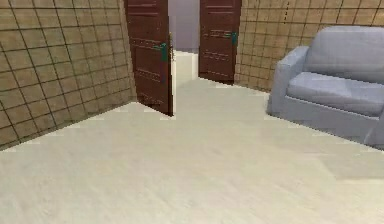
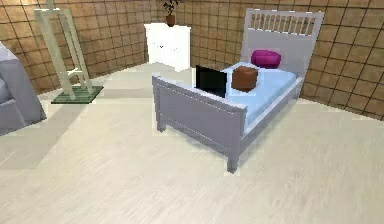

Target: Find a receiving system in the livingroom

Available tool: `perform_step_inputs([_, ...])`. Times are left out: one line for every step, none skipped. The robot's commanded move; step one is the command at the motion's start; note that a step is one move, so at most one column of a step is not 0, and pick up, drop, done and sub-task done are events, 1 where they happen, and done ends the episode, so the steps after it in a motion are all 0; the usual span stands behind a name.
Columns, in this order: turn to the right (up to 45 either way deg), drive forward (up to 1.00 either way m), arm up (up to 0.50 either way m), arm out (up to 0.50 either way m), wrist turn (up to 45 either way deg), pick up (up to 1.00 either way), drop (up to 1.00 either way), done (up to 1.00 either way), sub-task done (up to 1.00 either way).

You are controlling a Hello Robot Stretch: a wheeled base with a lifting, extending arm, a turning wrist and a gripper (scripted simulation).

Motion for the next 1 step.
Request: perform_step_inputs([0.0, 1.00, 0.00, 0.00, 0.0, 0.00, 0.00, 0.00, 0.00])
